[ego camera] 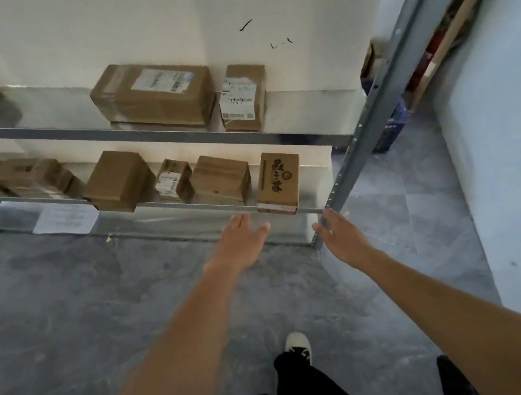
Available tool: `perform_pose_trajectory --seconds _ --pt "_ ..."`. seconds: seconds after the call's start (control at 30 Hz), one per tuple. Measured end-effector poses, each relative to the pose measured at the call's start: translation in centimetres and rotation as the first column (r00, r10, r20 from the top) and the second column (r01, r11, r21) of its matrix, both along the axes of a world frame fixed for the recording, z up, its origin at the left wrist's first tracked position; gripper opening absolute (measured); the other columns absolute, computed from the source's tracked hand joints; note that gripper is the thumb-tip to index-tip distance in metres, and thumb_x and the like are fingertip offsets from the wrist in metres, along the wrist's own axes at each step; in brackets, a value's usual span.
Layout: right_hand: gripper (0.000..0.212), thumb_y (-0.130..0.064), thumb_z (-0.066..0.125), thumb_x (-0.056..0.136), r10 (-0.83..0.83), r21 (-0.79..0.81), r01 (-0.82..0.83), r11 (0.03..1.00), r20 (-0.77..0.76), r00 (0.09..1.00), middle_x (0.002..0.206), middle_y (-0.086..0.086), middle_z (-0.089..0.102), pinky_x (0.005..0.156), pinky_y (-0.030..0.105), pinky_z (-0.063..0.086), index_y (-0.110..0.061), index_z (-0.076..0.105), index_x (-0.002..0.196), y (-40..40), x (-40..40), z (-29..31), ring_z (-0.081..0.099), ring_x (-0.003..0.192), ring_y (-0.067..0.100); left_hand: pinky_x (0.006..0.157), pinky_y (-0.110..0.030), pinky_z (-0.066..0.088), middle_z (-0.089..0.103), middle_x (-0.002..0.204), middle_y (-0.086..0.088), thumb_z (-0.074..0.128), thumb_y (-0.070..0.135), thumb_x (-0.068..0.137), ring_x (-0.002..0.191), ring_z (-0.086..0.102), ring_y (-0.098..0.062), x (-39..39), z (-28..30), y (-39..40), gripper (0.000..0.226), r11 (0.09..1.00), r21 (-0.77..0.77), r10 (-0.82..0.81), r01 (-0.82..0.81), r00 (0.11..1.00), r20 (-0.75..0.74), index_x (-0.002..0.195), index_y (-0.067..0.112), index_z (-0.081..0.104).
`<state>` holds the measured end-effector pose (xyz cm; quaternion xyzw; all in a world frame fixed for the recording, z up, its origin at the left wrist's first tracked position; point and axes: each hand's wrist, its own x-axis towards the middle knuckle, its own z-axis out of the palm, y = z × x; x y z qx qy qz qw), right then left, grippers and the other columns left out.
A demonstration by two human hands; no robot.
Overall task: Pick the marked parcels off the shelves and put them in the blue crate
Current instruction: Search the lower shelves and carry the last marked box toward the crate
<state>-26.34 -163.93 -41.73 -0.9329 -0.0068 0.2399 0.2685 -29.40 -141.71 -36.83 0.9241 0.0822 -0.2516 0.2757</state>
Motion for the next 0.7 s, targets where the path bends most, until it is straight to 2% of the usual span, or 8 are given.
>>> perform_pose_trajectory --seconds 0.07,0.17,0.27,0.4,0.47,0.6,0.7 --pt "0.058 -0.041 0.036 0.103 -0.024 -0.002 0.024 1.000 0.000 1.000 0.159 0.007 0.027 0.116 0.044 0.029 -0.011 0.027 0.152 1.2 2.6 -2.0 0.029 0.145 0.027 0.121 -0.040 0.007 0.005 0.162 -0.007 0.027 0.048 0.101 0.150 0.002 -0.021 2.6 -2.3 0.9 0.068 1.000 0.013 -0.021 0.021 1.000 -0.001 0.155 0.009 0.009" --pt "0.058 -0.040 0.036 0.103 -0.043 -0.018 0.043 0.999 -0.006 0.999 0.160 0.008 0.024 0.118 0.044 0.026 -0.010 0.025 0.152 3.2 6.0 -4.5 0.027 0.146 0.028 0.122 -0.039 0.006 0.006 0.162 -0.011 0.021 0.042 0.104 0.150 0.002 -0.022 6.2 -5.7 1.8 0.063 0.986 0.084 -0.144 0.145 0.989 -0.008 0.153 0.005 0.009" --pt "0.057 -0.041 0.037 0.103 -0.067 -0.012 0.067 0.998 0.007 0.998 0.157 0.007 0.031 0.115 0.045 0.031 -0.013 0.027 0.151 5.3 9.0 -7.0 0.033 0.142 0.029 0.121 -0.040 0.008 0.012 0.161 -0.012 0.025 0.037 0.104 0.149 0.008 -0.025 9.8 -8.6 1.9 0.059 0.985 0.069 -0.161 0.159 0.987 0.018 0.152 0.003 0.015" --pt "0.057 -0.048 0.034 0.101 -0.159 0.023 0.159 0.987 0.012 0.987 0.153 0.003 0.037 0.111 0.049 0.038 -0.019 0.030 0.149 6.9 11.8 -11.5 0.039 0.138 0.025 0.122 -0.037 0.006 0.004 0.162 -0.011 0.019 0.040 0.104 0.150 0.003 -0.021 13.5 -14.1 1.4 0.062 0.980 0.065 -0.189 0.190 0.982 -0.019 0.154 0.005 0.007" --pt "0.060 -0.053 0.030 0.099 -0.192 0.021 0.191 0.981 0.031 0.981 0.153 0.001 0.035 0.109 0.052 0.039 -0.021 0.026 0.150 7.1 13.3 -14.6 0.039 0.139 0.025 0.122 -0.037 0.006 0.005 0.162 -0.010 0.020 0.041 0.104 0.150 0.002 -0.021 15.2 -17.4 1.5 0.063 0.987 0.045 -0.157 0.157 0.988 -0.005 0.154 0.005 0.007" --pt "0.061 -0.048 0.033 0.100 -0.270 0.037 0.269 0.962 0.023 0.963 0.155 0.005 0.032 0.111 0.053 0.036 -0.017 0.024 0.152 7.4 15.5 -20.8 0.035 0.141 0.028 0.120 -0.041 0.009 0.010 0.161 -0.012 0.029 0.033 0.104 0.149 0.007 -0.028 17.6 -22.5 2.2 0.058 0.990 -0.133 -0.051 0.048 0.999 -0.016 0.152 0.003 0.016" --pt "0.065 -0.045 0.036 0.101 -0.298 0.046 0.297 0.954 0.005 0.955 0.161 0.006 0.021 0.116 0.048 0.030 -0.016 0.014 0.155 7.9 16.7 -23.8 0.028 0.145 0.029 0.120 -0.042 0.013 0.015 0.160 -0.013 0.028 0.037 0.104 0.148 0.013 -0.028 18.6 -26.6 2.4 0.058 0.987 -0.157 -0.026 0.018 0.998 -0.051 0.152 0.005 0.021"
